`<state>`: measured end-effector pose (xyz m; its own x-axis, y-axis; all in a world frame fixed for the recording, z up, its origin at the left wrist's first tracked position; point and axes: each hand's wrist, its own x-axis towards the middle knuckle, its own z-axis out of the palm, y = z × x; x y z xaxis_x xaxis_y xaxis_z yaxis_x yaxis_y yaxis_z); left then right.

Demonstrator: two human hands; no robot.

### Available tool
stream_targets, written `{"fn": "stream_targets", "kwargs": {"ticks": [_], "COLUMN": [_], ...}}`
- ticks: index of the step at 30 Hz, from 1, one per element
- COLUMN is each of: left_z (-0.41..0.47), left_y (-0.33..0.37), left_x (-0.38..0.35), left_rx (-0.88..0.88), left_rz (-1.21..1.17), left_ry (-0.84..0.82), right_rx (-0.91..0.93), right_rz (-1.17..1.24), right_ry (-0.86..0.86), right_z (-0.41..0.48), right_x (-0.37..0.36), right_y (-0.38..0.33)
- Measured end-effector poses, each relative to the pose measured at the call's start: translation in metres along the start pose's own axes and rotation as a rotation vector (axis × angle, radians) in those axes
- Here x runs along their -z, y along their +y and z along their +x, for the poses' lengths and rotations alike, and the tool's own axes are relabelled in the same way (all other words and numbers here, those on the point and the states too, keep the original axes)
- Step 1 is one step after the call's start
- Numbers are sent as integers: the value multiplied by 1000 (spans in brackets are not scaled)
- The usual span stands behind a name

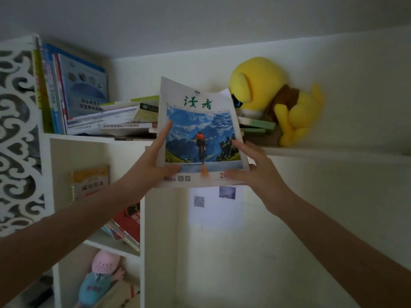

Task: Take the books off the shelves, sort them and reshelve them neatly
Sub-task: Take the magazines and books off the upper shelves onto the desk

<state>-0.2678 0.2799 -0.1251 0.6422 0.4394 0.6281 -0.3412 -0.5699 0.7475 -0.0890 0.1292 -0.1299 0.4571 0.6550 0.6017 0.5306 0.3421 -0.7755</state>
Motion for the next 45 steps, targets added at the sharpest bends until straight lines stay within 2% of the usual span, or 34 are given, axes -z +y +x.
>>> {"fn": "stream_targets", "kwargs": {"ticks": [4, 8, 16, 21, 28, 33, 42, 45], "left_z": [-14, -34, -71, -105, -133, -159, -208, -224], "left_y": [-26, -57, -98, -132, -185, -206, -240, -251], "left_x": [-16, -33, -115, -172, -262, -330, -383, -393], "left_rx": [26, 66, 58, 168, 132, 111, 245, 305], "left_rz": [-44, -18, 73, -20, 155, 100, 175, 201], "left_ry": [-27, -93, -212, -371, -607, -726, -913, -954], "right_rx": [5, -21, -83, -259, -553, -763, -1019, -1120], "right_rz": [41, 48, -301, -399, -475, -556, -617, -662], "right_ry": [23, -42, -63, -71, -21, 29, 85, 23], "right_z": [-16, -39, -104, -160, -239, -294, -370, -388], "right_x": [16, 32, 78, 116, 166, 197, 219, 213], "right_y": [15, 36, 90, 133, 191, 220, 253, 267]}}
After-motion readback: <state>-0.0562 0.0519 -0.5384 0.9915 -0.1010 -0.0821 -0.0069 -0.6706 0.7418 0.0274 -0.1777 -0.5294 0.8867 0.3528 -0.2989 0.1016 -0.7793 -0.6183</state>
